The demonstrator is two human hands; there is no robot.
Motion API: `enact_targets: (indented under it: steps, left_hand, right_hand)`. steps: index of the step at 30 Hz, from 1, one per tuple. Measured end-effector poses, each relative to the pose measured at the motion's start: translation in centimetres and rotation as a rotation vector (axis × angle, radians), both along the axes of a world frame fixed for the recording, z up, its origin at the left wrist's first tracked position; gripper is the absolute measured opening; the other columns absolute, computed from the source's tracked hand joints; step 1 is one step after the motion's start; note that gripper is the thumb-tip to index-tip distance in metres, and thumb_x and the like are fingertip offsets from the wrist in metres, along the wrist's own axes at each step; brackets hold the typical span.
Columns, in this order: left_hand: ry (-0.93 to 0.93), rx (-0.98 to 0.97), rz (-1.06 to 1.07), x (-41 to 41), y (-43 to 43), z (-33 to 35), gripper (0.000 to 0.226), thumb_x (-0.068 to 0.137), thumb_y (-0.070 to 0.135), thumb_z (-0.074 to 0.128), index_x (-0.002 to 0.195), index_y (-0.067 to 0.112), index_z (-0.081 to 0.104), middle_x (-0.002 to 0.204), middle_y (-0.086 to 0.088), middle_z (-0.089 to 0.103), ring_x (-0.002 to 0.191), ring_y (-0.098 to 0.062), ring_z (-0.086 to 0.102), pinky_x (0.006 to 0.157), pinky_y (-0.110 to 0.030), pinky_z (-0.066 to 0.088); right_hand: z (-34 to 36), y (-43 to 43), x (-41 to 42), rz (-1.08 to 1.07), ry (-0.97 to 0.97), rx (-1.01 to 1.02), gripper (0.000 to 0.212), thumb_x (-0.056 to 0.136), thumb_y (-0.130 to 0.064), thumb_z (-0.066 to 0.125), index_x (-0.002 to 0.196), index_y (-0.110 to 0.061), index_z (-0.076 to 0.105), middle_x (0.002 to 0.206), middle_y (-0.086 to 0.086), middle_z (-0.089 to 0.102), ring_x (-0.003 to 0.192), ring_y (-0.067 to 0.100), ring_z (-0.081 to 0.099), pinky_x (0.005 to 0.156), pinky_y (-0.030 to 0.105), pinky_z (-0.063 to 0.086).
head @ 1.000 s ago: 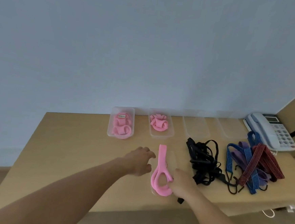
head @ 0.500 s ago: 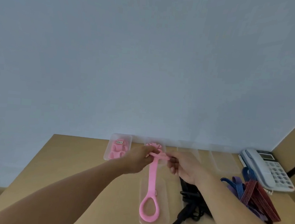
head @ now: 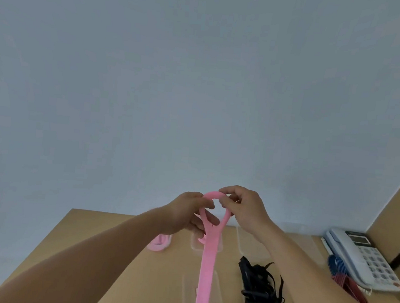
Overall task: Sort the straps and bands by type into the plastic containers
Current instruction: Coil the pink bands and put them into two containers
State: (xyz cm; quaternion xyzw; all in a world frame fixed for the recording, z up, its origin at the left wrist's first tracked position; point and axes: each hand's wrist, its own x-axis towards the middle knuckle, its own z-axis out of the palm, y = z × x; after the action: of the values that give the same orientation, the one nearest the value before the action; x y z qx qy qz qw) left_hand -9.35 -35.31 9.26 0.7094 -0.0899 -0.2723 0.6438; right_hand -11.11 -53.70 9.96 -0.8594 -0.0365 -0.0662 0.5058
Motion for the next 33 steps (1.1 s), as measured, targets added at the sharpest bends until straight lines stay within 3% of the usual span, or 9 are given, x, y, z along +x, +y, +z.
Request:
enact_targets:
  steps: [4,9,13,15,18,21,24,29,33]
  left_hand:
    - [0.073,-0.045,0.028,-0.1,0.2,1.4,0.037,0.101,0.034,0.04,0.108,0.002,0.056,0.098,-0.025,0.07,0.064,-0.032,0.065,0.056,-0.032,0.053]
    - [0.139,-0.107,0.053,0.2,0.5,2.3,0.036,0.101,0.037,0.044,0.097,0.004,0.058,0.083,-0.018,0.07,0.055,-0.027,0.062,0.048,-0.028,0.05]
    - [0.154,-0.136,0.058,0.7,0.7,2.4,0.027,0.099,0.031,0.052,0.095,0.005,0.058,0.079,-0.013,0.071,0.063,-0.025,0.061,0.056,-0.03,0.052]
    - [0.121,-0.169,0.047,1.0,0.9,2.4,0.016,0.097,0.021,0.056,0.098,0.005,0.058,0.085,-0.014,0.072,0.074,-0.027,0.065,0.064,-0.032,0.054]
    - [0.054,-0.228,0.045,1.2,1.2,2.5,0.008,0.095,0.013,0.061,0.096,0.006,0.056,0.093,-0.016,0.072,0.082,-0.029,0.069,0.066,-0.031,0.057]
    - [-0.025,-0.213,0.018,1.3,1.4,2.6,0.009,0.094,0.011,0.063,0.096,0.006,0.056,0.092,-0.014,0.071,0.074,-0.025,0.069,0.07,-0.035,0.059]
    - [-0.106,-0.167,0.023,1.4,1.6,2.4,0.012,0.092,0.008,0.067,0.098,0.003,0.057,0.093,-0.018,0.069,0.074,-0.027,0.068,0.075,-0.04,0.06]
    - [-0.162,-0.121,0.134,1.3,1.6,2.0,0.018,0.088,0.003,0.07,0.101,-0.002,0.06,0.094,-0.02,0.069,0.076,-0.028,0.069,0.07,-0.036,0.058]
    - [-0.055,-0.079,0.082,1.3,1.6,2.3,0.016,0.09,0.006,0.067,0.099,0.003,0.054,0.095,-0.028,0.068,0.087,-0.038,0.07,0.08,-0.046,0.059]
  right_hand:
    - [0.9,0.4,0.1,0.024,-0.084,-0.074,0.011,0.089,-0.017,0.066,0.091,-0.027,0.071,0.091,-0.014,0.066,0.064,-0.002,0.056,0.073,0.024,0.052]
    - [1.1,0.8,0.4,0.028,-0.216,-0.145,0.024,0.089,-0.01,0.064,0.082,-0.033,0.067,0.092,-0.013,0.063,0.06,-0.003,0.054,0.06,0.009,0.042]
    - [0.8,0.9,0.6,0.045,-0.275,-0.2,0.032,0.086,-0.007,0.068,0.078,-0.038,0.067,0.091,-0.013,0.063,0.06,0.004,0.058,0.061,0.015,0.047]
    - [0.7,0.9,0.5,0.067,-0.238,-0.148,0.024,0.085,-0.01,0.07,0.082,-0.034,0.07,0.093,-0.013,0.064,0.061,0.009,0.064,0.067,0.028,0.055]
    - [1.4,0.9,0.2,0.082,-0.139,0.028,0.005,0.091,-0.022,0.067,0.09,-0.02,0.071,0.09,-0.003,0.068,0.061,0.01,0.067,0.065,0.028,0.052]
    - [2.1,0.7,0.4,0.014,-0.016,0.172,0.033,0.096,-0.033,0.058,0.087,-0.004,0.071,0.081,0.015,0.07,0.06,0.019,0.062,0.062,0.036,0.051]
    - [2.6,0.5,0.5,0.032,0.072,0.165,0.035,0.095,-0.034,0.061,0.083,-0.002,0.072,0.082,0.019,0.071,0.06,0.024,0.062,0.057,0.035,0.05]
    - [2.9,0.8,0.3,0.078,0.05,0.074,0.014,0.09,-0.019,0.067,0.087,-0.007,0.072,0.07,0.012,0.071,0.055,0.018,0.061,0.055,0.028,0.051]
    - [2.5,1.1,0.4,0.09,-0.032,-0.04,0.007,0.091,-0.012,0.063,0.087,-0.01,0.068,0.066,0.009,0.07,0.052,0.015,0.061,0.056,0.026,0.052]
